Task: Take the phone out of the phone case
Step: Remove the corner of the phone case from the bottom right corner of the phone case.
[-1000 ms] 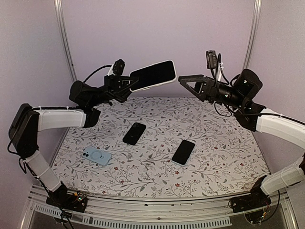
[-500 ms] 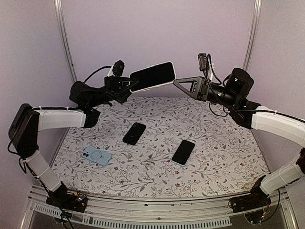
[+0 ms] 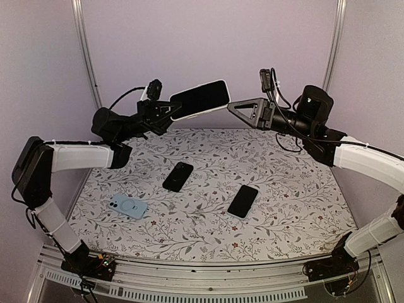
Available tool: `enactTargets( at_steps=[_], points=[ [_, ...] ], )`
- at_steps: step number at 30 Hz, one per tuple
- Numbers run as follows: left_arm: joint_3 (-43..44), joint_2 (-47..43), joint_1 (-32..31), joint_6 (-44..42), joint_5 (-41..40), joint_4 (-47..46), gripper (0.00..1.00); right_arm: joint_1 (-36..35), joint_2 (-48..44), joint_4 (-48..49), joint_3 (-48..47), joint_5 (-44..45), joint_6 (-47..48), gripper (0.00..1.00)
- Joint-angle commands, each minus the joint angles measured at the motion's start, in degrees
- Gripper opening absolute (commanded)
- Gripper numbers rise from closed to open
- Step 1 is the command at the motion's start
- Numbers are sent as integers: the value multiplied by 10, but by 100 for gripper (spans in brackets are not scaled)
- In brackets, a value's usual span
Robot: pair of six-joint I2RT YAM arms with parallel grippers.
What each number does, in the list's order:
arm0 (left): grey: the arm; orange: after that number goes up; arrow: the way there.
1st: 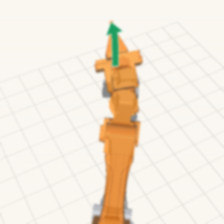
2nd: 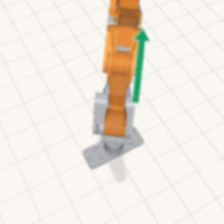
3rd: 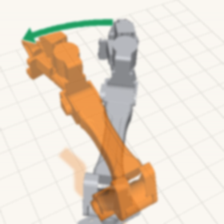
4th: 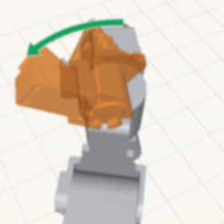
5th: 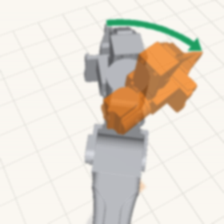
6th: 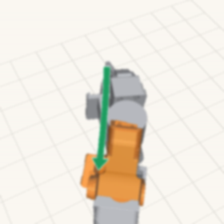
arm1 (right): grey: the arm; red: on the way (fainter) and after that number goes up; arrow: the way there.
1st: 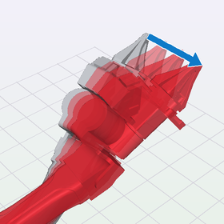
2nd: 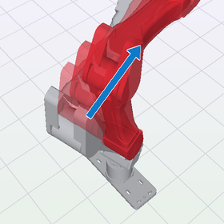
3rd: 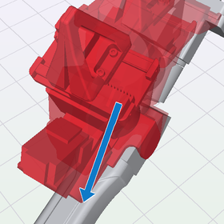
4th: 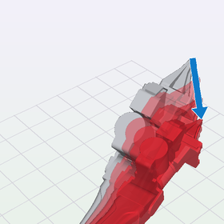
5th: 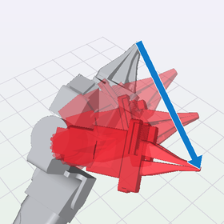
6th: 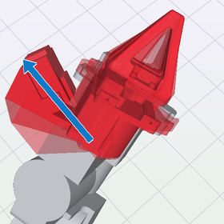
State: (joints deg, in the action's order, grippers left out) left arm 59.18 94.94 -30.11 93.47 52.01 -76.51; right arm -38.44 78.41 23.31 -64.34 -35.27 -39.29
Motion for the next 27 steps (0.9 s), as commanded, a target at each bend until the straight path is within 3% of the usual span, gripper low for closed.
enactTargets(
  at_steps=[1,21,27],
  points=[
    [28,-13,-9,13,28,-137,0,24,39,-95,-9,38,-21,44],
    [34,-14,-13,29,47,-212,0,41,73,-158,-10,79,-29,44],
    [42,-8,-18,22,66,-194,0,41,80,-162,-14,69,-27,44]
  ],
)
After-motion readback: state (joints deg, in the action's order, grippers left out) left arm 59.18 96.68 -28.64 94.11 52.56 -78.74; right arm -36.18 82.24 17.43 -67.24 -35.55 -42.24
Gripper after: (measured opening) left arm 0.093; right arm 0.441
